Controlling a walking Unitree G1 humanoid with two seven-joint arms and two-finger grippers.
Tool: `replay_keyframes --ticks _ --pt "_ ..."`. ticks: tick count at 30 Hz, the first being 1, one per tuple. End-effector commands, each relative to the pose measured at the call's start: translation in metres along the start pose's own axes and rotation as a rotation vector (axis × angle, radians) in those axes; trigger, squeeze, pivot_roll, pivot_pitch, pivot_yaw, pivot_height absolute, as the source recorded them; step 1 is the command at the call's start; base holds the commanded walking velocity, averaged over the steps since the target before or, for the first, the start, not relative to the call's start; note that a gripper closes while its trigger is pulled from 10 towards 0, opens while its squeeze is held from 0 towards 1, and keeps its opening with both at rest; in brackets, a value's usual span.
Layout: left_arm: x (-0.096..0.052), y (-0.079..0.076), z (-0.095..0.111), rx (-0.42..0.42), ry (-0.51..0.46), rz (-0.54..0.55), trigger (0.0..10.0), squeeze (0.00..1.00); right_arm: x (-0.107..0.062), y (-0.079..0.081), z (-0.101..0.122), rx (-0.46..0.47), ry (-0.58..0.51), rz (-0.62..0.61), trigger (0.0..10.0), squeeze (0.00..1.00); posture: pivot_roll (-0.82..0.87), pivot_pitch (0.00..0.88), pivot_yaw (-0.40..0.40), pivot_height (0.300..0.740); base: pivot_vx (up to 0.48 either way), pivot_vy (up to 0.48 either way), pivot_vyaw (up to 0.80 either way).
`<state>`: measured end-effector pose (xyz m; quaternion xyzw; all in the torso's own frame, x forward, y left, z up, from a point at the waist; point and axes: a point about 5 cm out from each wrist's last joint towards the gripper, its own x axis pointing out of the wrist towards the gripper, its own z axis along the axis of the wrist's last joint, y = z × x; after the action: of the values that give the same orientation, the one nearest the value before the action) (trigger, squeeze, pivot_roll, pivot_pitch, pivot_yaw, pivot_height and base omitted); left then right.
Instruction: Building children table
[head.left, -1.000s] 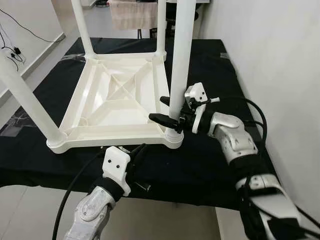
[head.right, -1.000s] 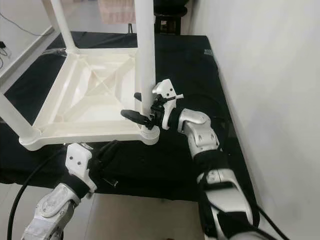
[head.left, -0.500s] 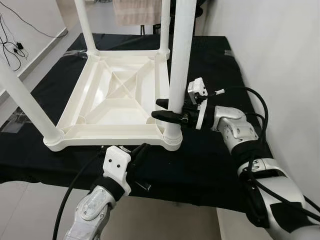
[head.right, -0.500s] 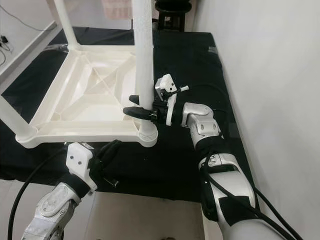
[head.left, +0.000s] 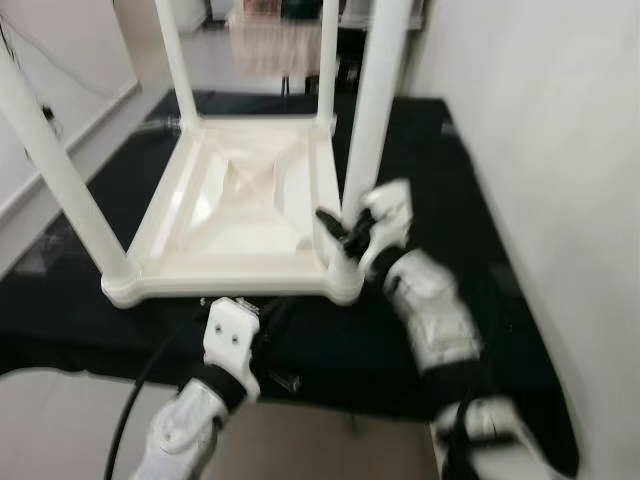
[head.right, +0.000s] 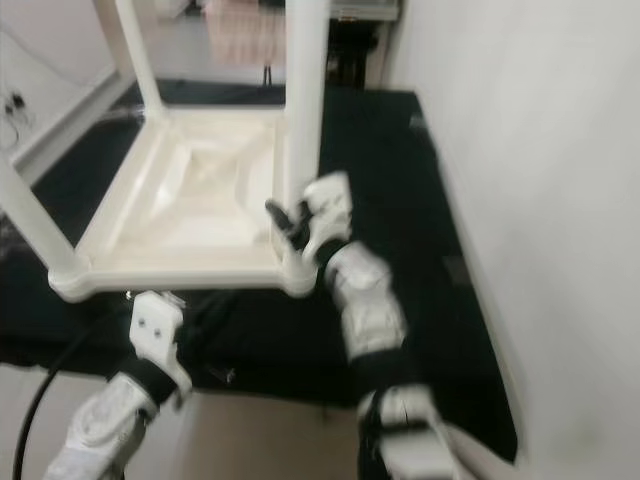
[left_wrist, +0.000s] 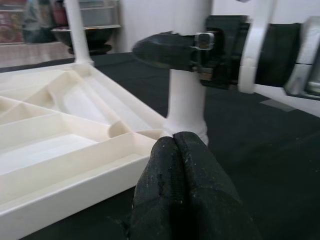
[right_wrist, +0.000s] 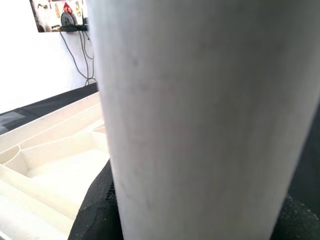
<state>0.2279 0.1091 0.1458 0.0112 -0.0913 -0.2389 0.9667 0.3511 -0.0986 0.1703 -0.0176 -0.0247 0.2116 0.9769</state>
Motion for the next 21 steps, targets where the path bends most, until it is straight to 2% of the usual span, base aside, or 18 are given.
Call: replay_keyframes --ticks 1,5,6,9,10,12,14,15,16,17,18,21 --pt "-0.002 0.001 -0.003 -0.013 0.020 -0.003 10.0 0.00 -0.008 0.003 -0.039 0.032 0.169 0.006 0.0 0.00 0.08 0.122 -0.006 0.740 0.000 0.000 0.00" --pt "-0.001 0.001 -0.003 -0.015 0.020 -0.005 10.0 0.00 -0.004 0.000 -0.038 0.028 0.170 0.004 0.0 0.00 0.08 0.120 -0.018 0.740 0.000 0.000 0.00" --pt "-0.001 0.001 -0.003 -0.014 0.018 -0.001 10.0 0.00 -0.003 0.000 -0.035 0.024 0.181 -0.023 10.0 0.00 0.08 0.119 -0.018 0.740 0.000 0.000 0.00" --pt "-0.001 0.001 -0.003 -0.013 0.017 0.007 10.0 0.00 -0.003 0.001 -0.028 0.033 0.166 -0.042 10.0 0.00 0.08 0.116 -0.018 0.740 0.000 0.000 0.00" --pt "-0.001 0.001 -0.003 -0.012 0.017 0.009 10.0 0.00 -0.002 0.002 -0.023 0.041 0.152 -0.017 10.0 1.00 0.09 0.115 -0.018 0.740 0.000 0.000 0.00" --pt "-0.001 0.000 -0.003 -0.013 0.017 0.006 10.0 0.00 0.004 -0.002 -0.013 0.043 0.116 0.021 10.0 1.00 0.08 0.112 -0.016 0.740 0.000 0.000 0.00" --pt "-0.001 0.000 -0.003 -0.013 0.017 0.006 10.0 0.00 0.004 -0.002 -0.013 0.043 0.116 0.021 10.0 1.00 0.08 0.112 -0.016 0.740 0.000 0.000 0.00" --pt "0.000 0.000 -0.003 -0.015 0.019 0.000 10.0 0.00 0.014 -0.004 0.005 0.067 0.041 0.167 10.0 0.81 0.08 0.105 -0.014 0.740 0.000 0.000 0.00" --pt "0.000 0.000 -0.003 -0.015 0.019 0.000 10.0 0.00 0.014 -0.004 0.005 0.067 0.041 0.167 10.0 0.81 0.08 0.105 -0.014 0.740 0.000 0.000 0.00" --pt "0.000 0.000 -0.004 -0.015 0.019 -0.001 10.0 0.00 0.017 -0.003 0.012 0.079 0.014 0.235 10.0 0.00 0.08 0.105 -0.014 0.740 0.000 0.000 0.00" --pt "0.000 0.000 -0.004 -0.015 0.019 -0.001 10.0 0.00 0.017 -0.003 0.012 0.079 0.014 0.235 10.0 0.00 0.08 0.105 -0.014 0.740 0.000 0.000 0.00" --pt "0.000 -0.001 -0.004 -0.014 0.020 0.000 10.0 0.00 0.023 -0.010 0.029 0.045 -0.028 0.399 10.0 0.00 0.09 0.098 -0.020 0.740 0.000 0.000 0.00"
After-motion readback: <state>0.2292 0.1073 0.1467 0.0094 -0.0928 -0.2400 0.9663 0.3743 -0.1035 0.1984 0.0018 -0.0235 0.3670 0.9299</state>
